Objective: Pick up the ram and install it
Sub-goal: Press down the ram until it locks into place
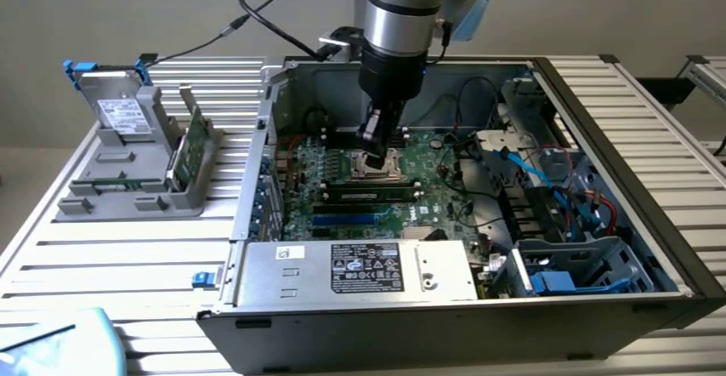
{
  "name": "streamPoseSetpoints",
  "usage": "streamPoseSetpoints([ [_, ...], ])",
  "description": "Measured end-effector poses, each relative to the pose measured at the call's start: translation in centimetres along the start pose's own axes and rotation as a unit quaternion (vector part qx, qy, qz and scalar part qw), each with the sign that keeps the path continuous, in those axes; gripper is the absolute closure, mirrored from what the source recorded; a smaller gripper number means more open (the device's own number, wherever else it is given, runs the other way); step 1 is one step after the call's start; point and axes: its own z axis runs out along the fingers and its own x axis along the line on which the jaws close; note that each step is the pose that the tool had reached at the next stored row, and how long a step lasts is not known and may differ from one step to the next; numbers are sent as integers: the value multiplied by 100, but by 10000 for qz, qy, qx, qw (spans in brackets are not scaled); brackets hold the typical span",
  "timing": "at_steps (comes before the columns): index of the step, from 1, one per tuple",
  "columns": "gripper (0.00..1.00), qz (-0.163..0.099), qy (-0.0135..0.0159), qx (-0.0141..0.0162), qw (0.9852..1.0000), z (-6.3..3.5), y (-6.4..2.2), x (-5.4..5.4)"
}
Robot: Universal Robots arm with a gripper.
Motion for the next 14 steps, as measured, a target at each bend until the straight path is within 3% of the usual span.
streamPoseSetpoints([
  [7,89,476,-26,-39,9989,0,0,0],
  [14,89,929,-57,-66,9956,0,0,0],
])
